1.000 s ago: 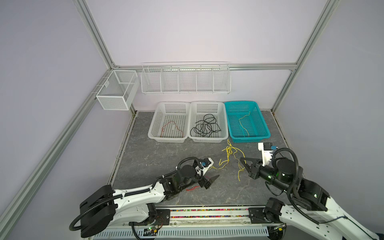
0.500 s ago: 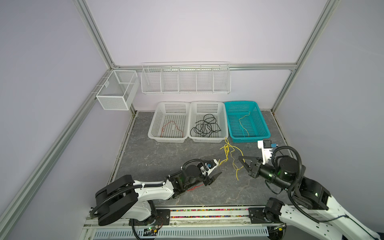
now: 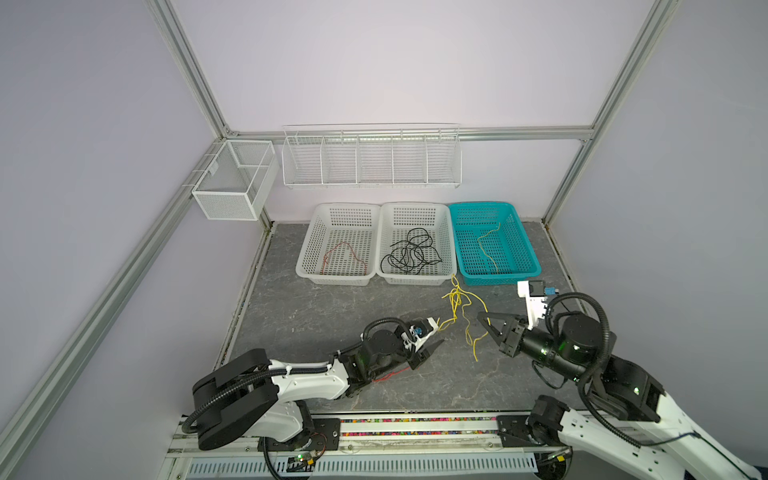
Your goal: Untangle the cables
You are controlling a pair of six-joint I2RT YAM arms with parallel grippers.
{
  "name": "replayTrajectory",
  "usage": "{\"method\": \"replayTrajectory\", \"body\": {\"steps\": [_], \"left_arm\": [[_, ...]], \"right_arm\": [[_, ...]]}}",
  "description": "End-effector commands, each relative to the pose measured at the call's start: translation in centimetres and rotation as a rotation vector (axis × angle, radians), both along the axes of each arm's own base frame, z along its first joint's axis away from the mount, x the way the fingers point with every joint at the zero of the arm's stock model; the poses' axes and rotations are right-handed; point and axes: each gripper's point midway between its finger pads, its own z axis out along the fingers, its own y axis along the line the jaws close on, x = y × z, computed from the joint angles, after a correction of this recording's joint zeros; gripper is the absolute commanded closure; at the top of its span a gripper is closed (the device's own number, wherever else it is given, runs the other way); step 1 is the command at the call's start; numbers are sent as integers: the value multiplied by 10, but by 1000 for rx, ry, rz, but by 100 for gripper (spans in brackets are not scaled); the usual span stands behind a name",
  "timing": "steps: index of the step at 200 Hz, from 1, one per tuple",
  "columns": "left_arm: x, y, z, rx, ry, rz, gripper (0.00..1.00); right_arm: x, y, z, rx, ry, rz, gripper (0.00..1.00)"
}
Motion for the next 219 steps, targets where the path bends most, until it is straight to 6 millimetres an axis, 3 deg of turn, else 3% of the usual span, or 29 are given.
{"method": "replayTrajectory", "body": {"steps": [1,20,89,124,164,219], "left_arm": [[-7,-4,-4,0,1,-42,30],[-9,-3,-2,-2,-15,-53,25],[-6,-1,13,-26,-93,-39,25],[-9,4,19,-73,-121,-26,22],[-10,19,34,-158,-139,8,19],[-21,12,49,-212,-117,-57,19]], "right_arm": [[-3,-2,19,68,-24,0,94],[-4,-1,21,81,-23,7,94],[-16,5,34,193,-7,73,94],[-22,-6,51,219,-52,68,94],[-26,-24,57,240,-83,22,94],[-31,-10,66,291,-74,93,94]]}}
